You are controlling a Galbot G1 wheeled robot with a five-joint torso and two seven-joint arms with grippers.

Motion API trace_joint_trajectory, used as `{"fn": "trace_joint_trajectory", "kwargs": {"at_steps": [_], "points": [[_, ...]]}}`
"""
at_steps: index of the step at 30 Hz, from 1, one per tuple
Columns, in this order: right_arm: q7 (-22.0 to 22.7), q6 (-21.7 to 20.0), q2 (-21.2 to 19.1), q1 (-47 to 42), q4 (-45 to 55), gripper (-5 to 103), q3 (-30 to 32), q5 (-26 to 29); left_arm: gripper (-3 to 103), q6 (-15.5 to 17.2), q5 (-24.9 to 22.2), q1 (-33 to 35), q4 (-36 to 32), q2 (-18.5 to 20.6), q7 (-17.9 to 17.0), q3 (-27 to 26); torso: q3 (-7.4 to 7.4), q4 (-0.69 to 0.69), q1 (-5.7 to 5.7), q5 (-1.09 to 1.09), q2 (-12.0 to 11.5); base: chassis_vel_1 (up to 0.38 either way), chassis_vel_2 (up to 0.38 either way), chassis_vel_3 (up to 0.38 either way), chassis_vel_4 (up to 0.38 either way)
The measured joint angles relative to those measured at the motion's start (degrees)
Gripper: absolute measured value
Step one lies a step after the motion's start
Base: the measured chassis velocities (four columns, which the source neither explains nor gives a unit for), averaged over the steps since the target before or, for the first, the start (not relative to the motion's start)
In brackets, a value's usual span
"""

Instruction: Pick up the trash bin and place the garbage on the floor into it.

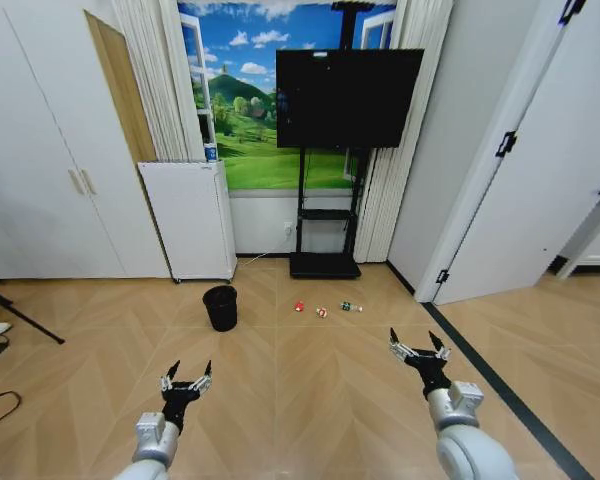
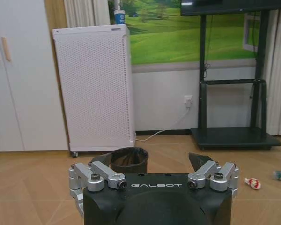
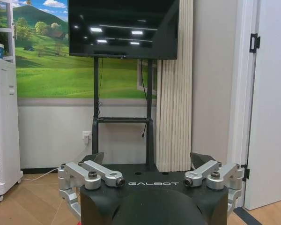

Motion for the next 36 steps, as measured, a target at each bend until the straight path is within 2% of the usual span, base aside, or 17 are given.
{"fn": "trace_joint_trajectory", "kwargs": {"at_steps": [2,5,11,17,27,30,34,36], "points": [[0.2,0.1,0.2,0.0,-0.2,100,0.2,-0.1,95,0.3,-0.4,0.2,-0.3,-0.1,-1.6,-1.0,0.00,0.01,0.00,0.00,0.0,0.000,0.000,0.000,0.000],[0.4,0.5,0.4,0.0,-0.5,100,0.2,-0.4,99,0.0,-1.2,0.8,-0.4,-0.2,-1.7,-1.5,0.00,0.00,0.00,0.00,0.0,0.000,0.000,0.000,0.000],[0.6,1.2,0.6,-0.5,-0.6,100,0.2,-1.1,95,-0.5,-0.2,1.5,-0.5,-1.0,-1.4,-1.1,0.00,0.00,0.00,0.00,0.0,0.000,0.000,0.000,0.000],[0.7,1.4,0.3,-0.3,-0.8,100,0.3,-0.9,99,-0.1,2.4,1.9,-0.8,-0.8,-1.6,0.7,0.00,0.01,0.00,0.00,0.0,0.000,0.000,0.000,0.000],[0.6,2.7,0.5,-0.3,-1.1,100,0.2,-1.7,99,-0.9,3.0,3.0,-1.2,-1.7,-0.1,0.6,0.00,0.01,0.00,0.00,0.0,0.000,0.000,0.000,0.000],[0.6,2.1,0.5,-0.3,-1.1,100,0.2,-1.5,99,-0.9,3.0,3.0,-1.2,-1.7,-0.1,0.6,0.00,0.00,0.00,0.00,0.0,0.000,0.000,0.000,0.000],[1.5,-1.6,0.2,0.1,-0.9,100,0.1,1.0,99,-0.9,3.4,2.9,-1.2,-2.2,-0.1,0.6,0.00,0.00,0.00,0.00,0.0,0.000,0.000,0.000,0.000],[1.6,-1.7,0.2,0.2,-0.9,100,0.0,1.1,99,-0.9,3.5,2.9,-1.2,-2.3,-0.1,0.6,0.00,0.00,0.00,0.00,0.0,0.000,0.000,0.000,0.000]]}}
